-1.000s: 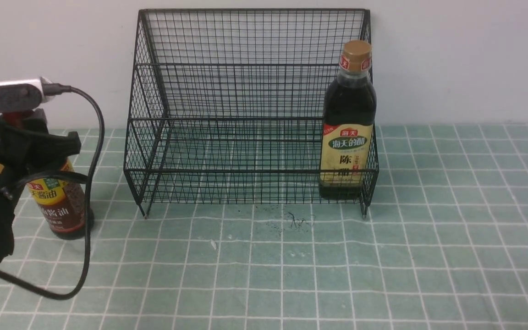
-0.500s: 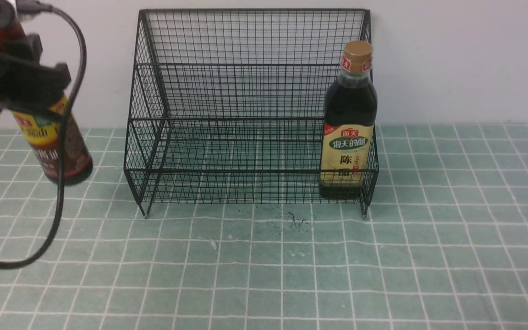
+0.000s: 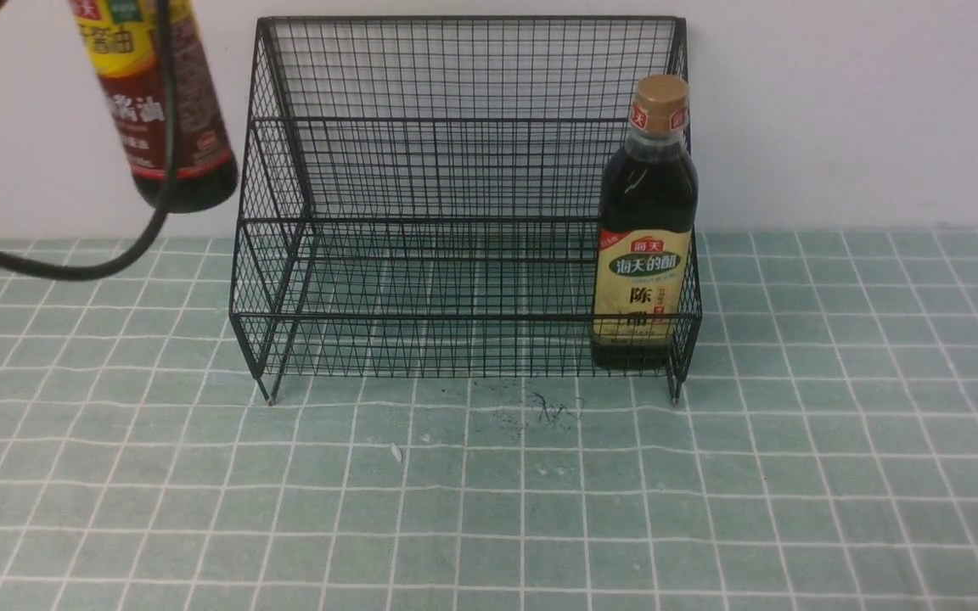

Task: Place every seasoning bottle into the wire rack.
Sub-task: Use the left arm to put the condiment bottle back on the shelf

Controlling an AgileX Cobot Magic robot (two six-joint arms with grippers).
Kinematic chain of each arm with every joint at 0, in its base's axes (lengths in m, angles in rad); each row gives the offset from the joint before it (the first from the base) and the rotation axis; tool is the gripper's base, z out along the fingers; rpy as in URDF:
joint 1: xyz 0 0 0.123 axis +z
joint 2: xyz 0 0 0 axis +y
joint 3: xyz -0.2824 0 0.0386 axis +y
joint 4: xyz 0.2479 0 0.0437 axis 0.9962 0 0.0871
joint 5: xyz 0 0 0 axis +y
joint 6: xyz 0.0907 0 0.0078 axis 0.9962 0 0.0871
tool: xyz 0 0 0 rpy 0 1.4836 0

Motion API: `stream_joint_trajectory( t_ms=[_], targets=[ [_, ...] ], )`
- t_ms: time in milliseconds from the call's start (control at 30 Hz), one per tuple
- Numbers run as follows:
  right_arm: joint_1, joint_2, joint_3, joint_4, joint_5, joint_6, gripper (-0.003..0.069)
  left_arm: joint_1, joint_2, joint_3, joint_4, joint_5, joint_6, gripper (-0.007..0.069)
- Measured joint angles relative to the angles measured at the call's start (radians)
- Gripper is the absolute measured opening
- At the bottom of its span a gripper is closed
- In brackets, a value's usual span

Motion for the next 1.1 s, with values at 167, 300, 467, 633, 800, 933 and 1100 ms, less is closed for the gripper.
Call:
stream_joint_trajectory(
  t_ms=[167,300,467,633,800,933,1100],
  targets=[
    [0.0,0.0,0.0,0.0,0.0,0.0,-0.0015,-0.053,0.122,-0.092,0.0,0.009,-0.001,0.0269],
    [0.0,0.0,0.0,0.0,0.0,0.0,-0.0015,-0.061,0.232,-0.158,0.0,0.018,-0.002,0.0269],
    [0.0,0.0,0.0,0.0,0.0,0.0,-0.0015,-0.061,0.326,-0.194,0.0,0.045,-0.001,0.0269],
    [0.0,0.0,0.0,0.0,0.0,0.0,-0.0015,-0.061,0.35,-0.195,0.0,0.156,-0.002,0.0269],
    [0.0,0.0,0.0,0.0,0.0,0.0,-0.0015,-0.061,0.359,-0.197,0.009,0.324,-0.002,0.0269],
    [0.0,0.0,0.0,0.0,0.0,0.0,-0.0015,-0.061,0.377,-0.197,0.015,0.407,-0.002,0.0269],
    [0.0,0.0,0.0,0.0,0.0,0.0,-0.0015,-0.061,0.383,-0.209,0.019,0.42,-0.002,0.0269]
  ],
)
